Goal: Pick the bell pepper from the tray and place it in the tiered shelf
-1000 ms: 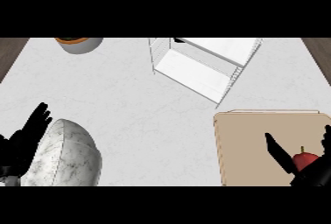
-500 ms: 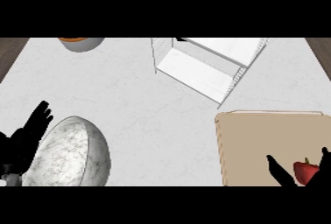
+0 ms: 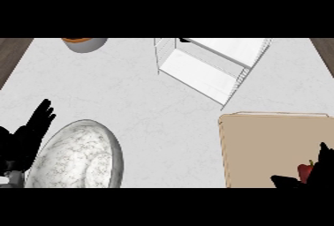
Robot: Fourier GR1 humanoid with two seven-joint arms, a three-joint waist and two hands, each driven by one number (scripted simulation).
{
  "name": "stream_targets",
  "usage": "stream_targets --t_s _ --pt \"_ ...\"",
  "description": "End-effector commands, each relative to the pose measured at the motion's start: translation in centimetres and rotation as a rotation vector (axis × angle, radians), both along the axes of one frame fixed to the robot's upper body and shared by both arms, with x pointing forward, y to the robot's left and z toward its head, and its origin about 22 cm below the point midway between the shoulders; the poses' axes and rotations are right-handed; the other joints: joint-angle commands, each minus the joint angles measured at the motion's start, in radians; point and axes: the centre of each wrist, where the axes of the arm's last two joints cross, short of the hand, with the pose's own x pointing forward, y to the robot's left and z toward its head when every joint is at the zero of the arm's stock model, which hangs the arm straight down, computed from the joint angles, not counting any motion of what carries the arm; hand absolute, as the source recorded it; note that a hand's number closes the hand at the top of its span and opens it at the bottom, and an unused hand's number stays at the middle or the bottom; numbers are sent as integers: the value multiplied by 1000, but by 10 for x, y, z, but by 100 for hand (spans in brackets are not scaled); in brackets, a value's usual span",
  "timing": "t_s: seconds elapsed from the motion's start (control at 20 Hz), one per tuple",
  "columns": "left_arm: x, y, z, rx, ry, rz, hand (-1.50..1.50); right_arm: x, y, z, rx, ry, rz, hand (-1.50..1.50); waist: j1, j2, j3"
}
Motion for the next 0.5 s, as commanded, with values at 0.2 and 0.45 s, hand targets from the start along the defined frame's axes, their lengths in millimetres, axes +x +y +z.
stream_targets --t_s 0.2,0.45 --pt "9 9 -8 -10 -2 1 0 19 0 22 -10 168 -34 -150 -10 -1 4" --pt "2 5 -12 -2 -12 -5 0 20 -15 12 -2 173 -58 -150 -10 -3 5"
